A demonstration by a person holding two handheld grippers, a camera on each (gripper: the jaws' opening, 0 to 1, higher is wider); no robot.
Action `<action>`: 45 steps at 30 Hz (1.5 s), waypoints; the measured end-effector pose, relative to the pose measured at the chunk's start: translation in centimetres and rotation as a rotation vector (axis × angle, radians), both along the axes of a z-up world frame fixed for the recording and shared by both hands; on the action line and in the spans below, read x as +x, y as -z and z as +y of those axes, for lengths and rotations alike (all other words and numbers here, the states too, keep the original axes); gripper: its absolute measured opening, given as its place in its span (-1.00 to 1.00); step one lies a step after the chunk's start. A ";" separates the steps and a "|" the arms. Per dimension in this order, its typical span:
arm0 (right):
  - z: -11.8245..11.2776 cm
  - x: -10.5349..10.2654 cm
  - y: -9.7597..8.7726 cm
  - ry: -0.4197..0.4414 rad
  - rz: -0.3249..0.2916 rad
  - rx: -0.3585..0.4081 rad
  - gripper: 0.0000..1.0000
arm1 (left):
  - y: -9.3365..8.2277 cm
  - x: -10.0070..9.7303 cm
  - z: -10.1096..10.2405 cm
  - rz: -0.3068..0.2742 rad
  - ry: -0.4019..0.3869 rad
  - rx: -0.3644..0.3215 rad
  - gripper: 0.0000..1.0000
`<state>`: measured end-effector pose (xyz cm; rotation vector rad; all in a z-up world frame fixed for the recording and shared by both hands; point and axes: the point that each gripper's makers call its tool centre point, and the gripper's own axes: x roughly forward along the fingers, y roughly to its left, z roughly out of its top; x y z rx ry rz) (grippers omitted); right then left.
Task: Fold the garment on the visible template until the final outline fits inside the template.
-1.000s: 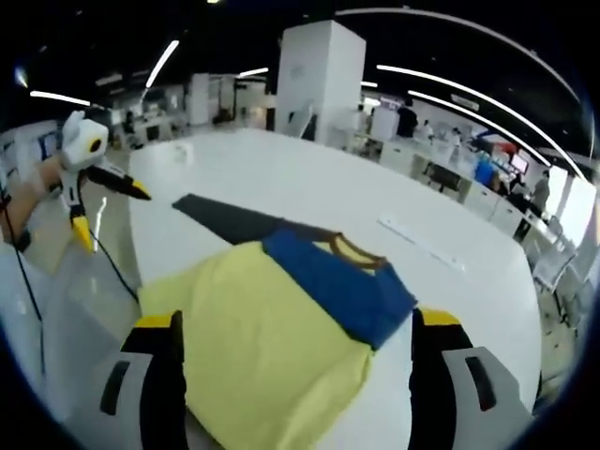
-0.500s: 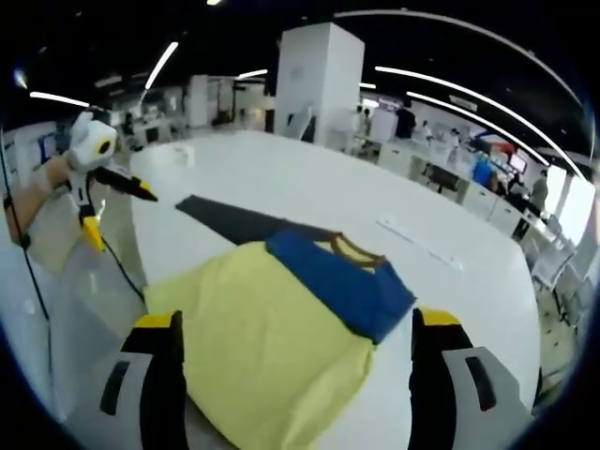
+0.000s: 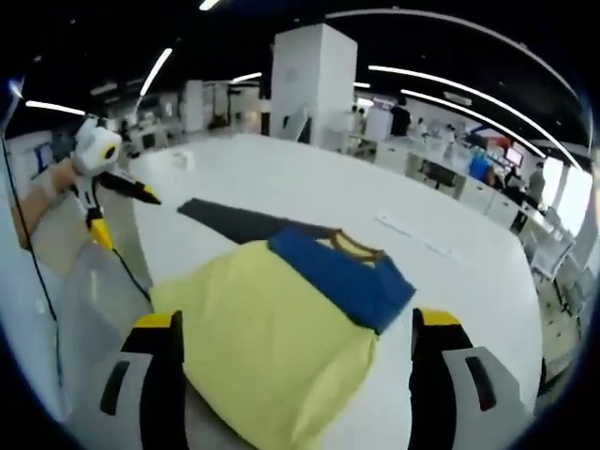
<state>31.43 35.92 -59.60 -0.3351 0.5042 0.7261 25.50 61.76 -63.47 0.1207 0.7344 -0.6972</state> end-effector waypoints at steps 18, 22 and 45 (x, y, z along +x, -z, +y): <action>-0.3 -2.3 0.6 0.018 0.041 0.023 0.99 | -0.2 0.9 0.6 -0.008 0.001 0.011 0.98; -0.3 -2.5 0.7 0.016 0.046 0.018 0.99 | -0.6 1.2 0.9 -0.017 -0.012 0.012 0.96; -0.7 -3.8 1.6 0.048 0.078 0.020 0.99 | -1.5 3.7 4.3 -0.051 -0.036 0.058 0.92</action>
